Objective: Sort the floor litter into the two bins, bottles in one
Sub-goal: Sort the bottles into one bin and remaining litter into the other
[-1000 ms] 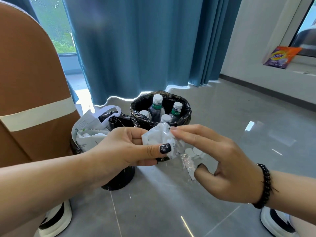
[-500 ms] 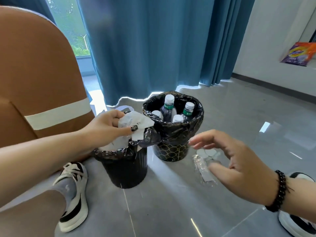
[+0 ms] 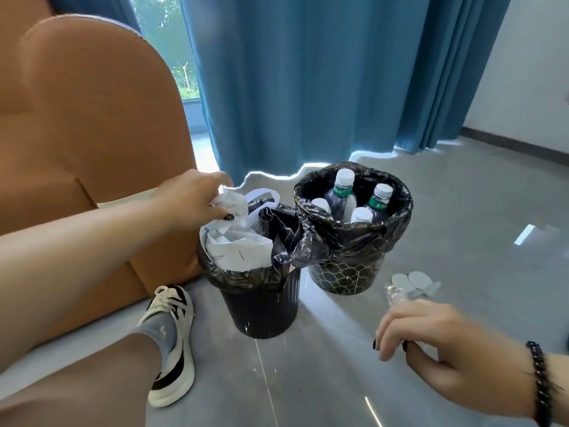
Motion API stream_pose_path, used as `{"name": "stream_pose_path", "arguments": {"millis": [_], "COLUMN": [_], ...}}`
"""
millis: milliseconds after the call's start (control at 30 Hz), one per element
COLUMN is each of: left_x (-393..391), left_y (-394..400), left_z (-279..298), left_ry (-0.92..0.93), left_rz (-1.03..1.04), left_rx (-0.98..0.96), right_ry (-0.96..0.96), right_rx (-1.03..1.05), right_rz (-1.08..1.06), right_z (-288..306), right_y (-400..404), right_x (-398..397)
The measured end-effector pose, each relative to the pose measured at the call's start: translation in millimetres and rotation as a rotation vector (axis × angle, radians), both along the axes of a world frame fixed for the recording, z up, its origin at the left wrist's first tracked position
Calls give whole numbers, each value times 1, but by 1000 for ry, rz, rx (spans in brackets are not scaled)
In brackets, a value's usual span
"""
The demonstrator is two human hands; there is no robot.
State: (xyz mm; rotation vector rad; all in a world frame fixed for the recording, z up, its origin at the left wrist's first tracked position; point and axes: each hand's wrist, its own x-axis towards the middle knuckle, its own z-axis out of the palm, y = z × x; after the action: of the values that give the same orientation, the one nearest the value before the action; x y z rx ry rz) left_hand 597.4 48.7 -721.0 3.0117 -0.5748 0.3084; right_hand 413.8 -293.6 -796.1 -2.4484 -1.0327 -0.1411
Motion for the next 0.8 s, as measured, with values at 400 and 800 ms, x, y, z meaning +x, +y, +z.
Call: {"name": "stream_pose_path", "arguments": {"millis": [400,800], "left_x": [43,40], "left_y": [-36,-24], "left_z": [-51,-57], "left_ry": [365,658], "left_rz": [-56,63], "left_rx": [212,22], "right_ry": [37,-6], "right_rx": [-42,-61], "right_rz": [-137,-257], "right_z": [-27,-22], "right_y": [-17,-44], "right_x": [19,26]}}
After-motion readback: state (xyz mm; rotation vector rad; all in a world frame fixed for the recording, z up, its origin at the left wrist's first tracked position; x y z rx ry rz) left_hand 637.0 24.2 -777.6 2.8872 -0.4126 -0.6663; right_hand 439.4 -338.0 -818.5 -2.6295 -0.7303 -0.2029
